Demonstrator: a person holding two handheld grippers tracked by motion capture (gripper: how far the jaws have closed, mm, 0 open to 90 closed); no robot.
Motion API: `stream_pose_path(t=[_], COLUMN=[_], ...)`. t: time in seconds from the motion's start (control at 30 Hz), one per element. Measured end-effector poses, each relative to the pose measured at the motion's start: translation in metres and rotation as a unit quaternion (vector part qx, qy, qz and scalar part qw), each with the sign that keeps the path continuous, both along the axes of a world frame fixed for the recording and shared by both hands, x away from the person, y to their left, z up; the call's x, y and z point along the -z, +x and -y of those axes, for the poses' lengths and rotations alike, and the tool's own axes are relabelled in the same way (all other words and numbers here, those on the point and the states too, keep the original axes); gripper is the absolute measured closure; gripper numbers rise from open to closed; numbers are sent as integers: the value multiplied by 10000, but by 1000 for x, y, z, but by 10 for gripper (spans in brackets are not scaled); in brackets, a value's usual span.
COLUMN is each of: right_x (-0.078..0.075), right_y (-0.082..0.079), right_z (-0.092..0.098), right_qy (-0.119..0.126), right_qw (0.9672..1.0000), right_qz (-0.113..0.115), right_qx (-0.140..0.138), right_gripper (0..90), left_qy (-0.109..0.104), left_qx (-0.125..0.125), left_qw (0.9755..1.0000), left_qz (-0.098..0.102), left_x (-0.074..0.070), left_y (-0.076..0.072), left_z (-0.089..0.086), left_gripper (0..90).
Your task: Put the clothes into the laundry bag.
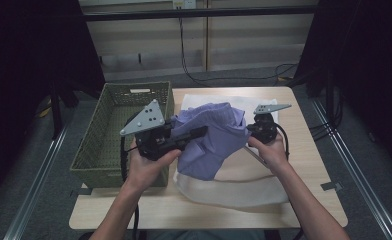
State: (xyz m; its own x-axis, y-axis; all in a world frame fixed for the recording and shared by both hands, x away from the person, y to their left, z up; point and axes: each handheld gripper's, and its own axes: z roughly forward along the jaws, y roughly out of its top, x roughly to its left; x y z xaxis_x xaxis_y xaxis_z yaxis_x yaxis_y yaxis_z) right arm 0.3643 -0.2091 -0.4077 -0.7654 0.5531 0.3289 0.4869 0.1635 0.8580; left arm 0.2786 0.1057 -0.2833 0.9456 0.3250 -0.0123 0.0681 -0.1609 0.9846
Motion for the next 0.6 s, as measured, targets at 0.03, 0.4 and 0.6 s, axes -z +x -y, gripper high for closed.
stream_pose_path(t=[0.03, 0.4, 0.6], right_x=[1, -3, 1], right_y=[1, 0, 1], right_z=[0, 4, 2], right_qy=[-3, 27, -10], right_qw=[10000, 10000, 10000], right_qz=[-8, 24, 0], right_qx=[-5, 49, 4], right_gripper=[882, 882, 882], left_qy=[10, 144, 500], left_qx=[34, 103, 4], left_qw=[10000, 9996, 9977], left_qz=[-30, -198, -452], left_x=[2, 17, 49], left_y=[0, 8, 25], left_z=[2, 17, 30], left_gripper=[771, 771, 771])
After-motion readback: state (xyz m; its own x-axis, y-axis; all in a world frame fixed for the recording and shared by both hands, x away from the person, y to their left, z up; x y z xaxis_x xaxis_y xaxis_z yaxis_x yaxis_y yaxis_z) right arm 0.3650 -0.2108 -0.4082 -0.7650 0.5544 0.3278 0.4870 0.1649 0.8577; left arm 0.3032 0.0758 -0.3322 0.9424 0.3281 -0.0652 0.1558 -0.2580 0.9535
